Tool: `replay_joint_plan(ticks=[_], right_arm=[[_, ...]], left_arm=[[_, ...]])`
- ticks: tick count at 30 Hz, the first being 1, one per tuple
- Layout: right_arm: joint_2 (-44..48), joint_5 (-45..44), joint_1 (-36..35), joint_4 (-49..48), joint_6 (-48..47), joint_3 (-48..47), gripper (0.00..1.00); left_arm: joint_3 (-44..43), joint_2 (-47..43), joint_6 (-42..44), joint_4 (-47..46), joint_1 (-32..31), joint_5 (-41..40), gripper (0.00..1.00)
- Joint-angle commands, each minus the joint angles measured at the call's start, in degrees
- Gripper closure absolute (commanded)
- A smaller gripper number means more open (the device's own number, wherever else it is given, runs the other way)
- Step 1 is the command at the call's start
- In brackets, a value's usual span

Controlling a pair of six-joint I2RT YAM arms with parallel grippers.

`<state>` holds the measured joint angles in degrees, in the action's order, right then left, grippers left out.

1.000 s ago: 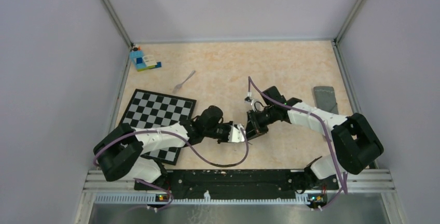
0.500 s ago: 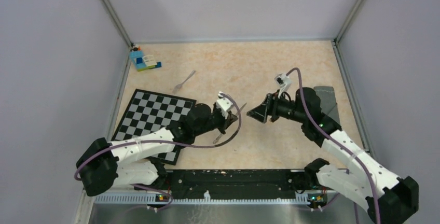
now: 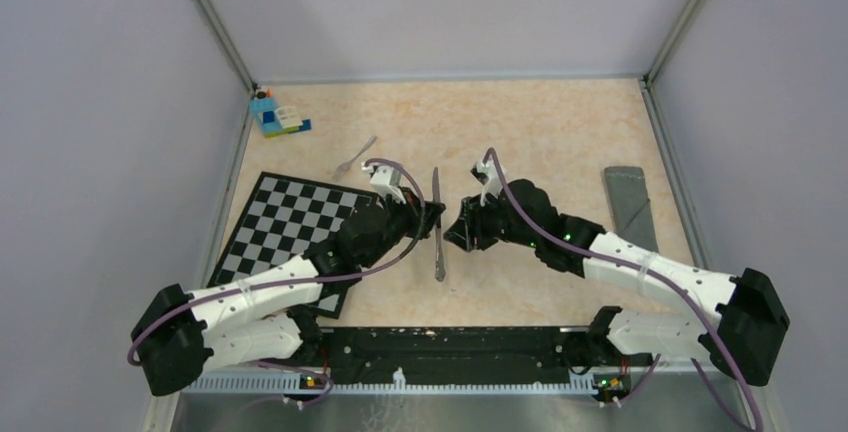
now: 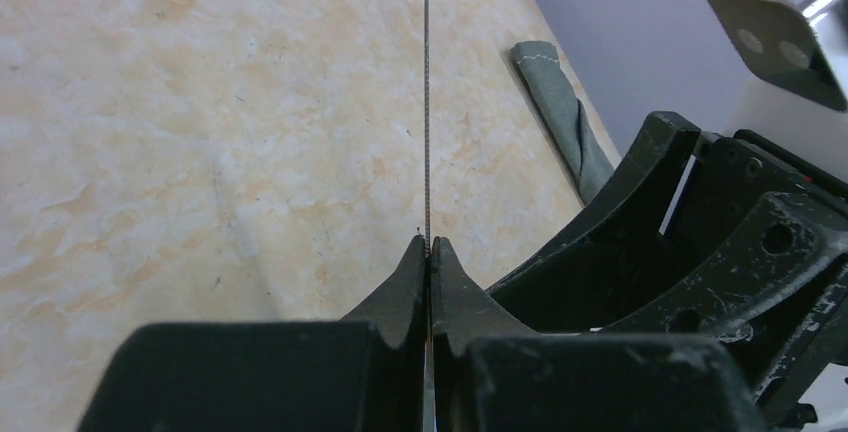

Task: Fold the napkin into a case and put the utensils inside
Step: Pass from the left arm to the right

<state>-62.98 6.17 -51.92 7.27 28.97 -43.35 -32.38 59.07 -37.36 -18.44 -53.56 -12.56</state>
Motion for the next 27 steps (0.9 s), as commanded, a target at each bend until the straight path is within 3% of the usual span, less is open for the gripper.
replay_joint_plan(ticks=[1, 8, 16, 24, 27], right_arm=[[-1.6, -3.2, -1.7, -1.7, -1.3, -4.2, 0.59], [-6.6, -3.6, -4.4, -2.3, -2.9, -7.4, 0.59], [-8.0, -8.9, -5.3, -0.8, -5.8, -9.0, 0.73], [-8.5, -10.2, -5.4, 2.1, -7.8, -11.0, 0.70], [-8.8, -9.6, -5.3, 2.6, -8.4, -11.3, 0.78]], left_arm=[[1.2, -0.6, -5.3, -5.1, 0.0, -3.2, 1.00], [1.6, 0.8, -6.6, -8.2, 0.0, -3.7, 1.00], [1.1, 1.7, -6.9, -8.5, 0.0, -3.8, 1.00], [1.1, 2.9, -7.3, -9.6, 0.0, -3.2, 1.00], [0.8, 3.4, -7.6, -9.1, 0.1, -2.9, 1.00]])
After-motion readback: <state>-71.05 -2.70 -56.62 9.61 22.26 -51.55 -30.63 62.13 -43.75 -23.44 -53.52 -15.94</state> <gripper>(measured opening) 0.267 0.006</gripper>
